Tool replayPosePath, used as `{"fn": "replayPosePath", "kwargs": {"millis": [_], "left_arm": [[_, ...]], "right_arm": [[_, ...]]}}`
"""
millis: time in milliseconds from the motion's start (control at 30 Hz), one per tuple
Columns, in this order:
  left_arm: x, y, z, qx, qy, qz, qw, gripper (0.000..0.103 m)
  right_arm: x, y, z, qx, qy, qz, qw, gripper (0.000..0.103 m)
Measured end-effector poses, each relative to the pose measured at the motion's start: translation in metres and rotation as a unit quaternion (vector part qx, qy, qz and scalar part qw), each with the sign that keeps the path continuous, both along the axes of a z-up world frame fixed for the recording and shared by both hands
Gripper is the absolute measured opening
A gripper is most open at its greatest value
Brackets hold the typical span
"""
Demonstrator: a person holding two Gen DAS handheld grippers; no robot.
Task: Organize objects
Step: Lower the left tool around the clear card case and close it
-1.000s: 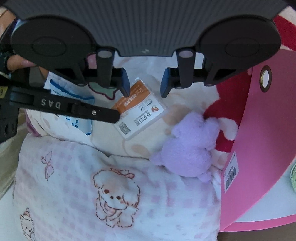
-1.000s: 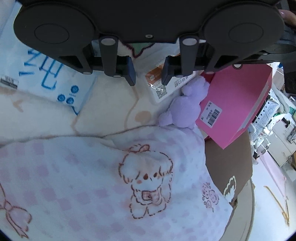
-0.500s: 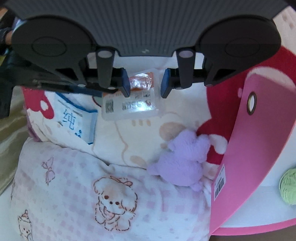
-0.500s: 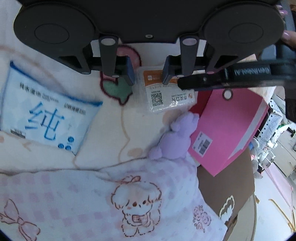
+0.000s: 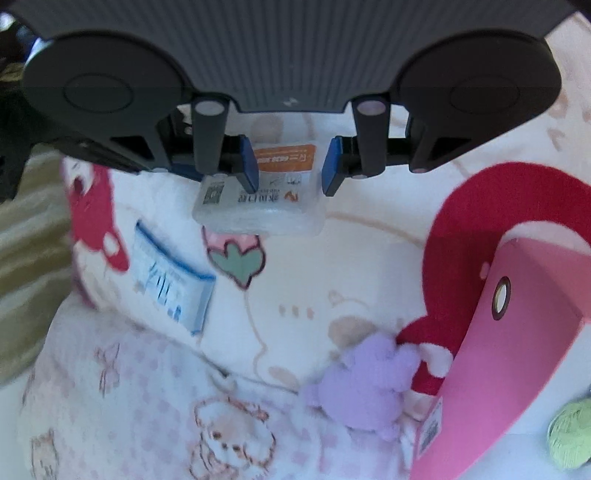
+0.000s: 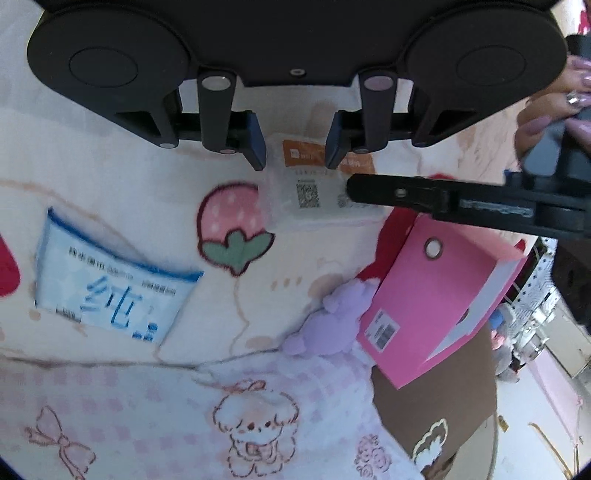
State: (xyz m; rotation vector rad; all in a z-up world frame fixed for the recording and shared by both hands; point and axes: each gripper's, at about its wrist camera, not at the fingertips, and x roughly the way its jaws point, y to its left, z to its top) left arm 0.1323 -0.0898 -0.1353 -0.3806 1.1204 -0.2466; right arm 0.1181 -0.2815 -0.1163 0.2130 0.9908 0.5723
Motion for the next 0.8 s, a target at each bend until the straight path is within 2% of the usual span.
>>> {"fn": "replayPosePath", "kwargs": {"millis": [100,200,300,367,467,500,667,733,800], "left_arm": [[0.001,-0.011,-0.001,0.027,-0.003,-0.007,0.9996,0.034],[0.006,-0.015,-0.002,0.042,-0.019,-0.010,0.9989,0.036],[0.012,-0.009,-0.004,0.026,-0.011,-0.004,0.9996,0.037],[0.015,-0.004,-0.006,0.017,-0.013,-0.001,0.9998,0.037],[0.017,-0.006,-0.008,0.032,-0.058,-0.025,0.9975,0.037],[0.019,-0.005,-0.009,0.025,-0.057,-0.024,0.9978,0.037],[0.025,0.007,-0.012,-0.022,-0.006,0.007,0.9997,0.037],[0.025,0.009,-0.013,-0.034,0.018,0.014,0.9991,0.037],[0.025,0.011,-0.016,-0.045,0.029,0.020,0.9984,0.037]], "right_arm": [[-0.008,0.000,-0.008,-0.002,-0.011,-0.012,1.000,0.045],[-0.013,0.008,-0.009,-0.029,-0.048,-0.006,0.998,0.046],[-0.015,0.012,-0.009,-0.028,-0.063,-0.008,0.998,0.058],[-0.016,0.018,-0.010,-0.043,-0.076,-0.020,0.996,0.077],[-0.019,0.029,-0.013,-0.076,-0.100,-0.018,0.992,0.079],[-0.019,0.032,-0.014,-0.080,-0.105,-0.016,0.991,0.079],[-0.022,0.040,-0.011,-0.069,-0.115,-0.013,0.991,0.082],[-0.025,0.047,-0.012,-0.089,-0.124,-0.009,0.988,0.086],[-0.028,0.061,-0.013,-0.132,-0.131,0.014,0.982,0.089]]}}
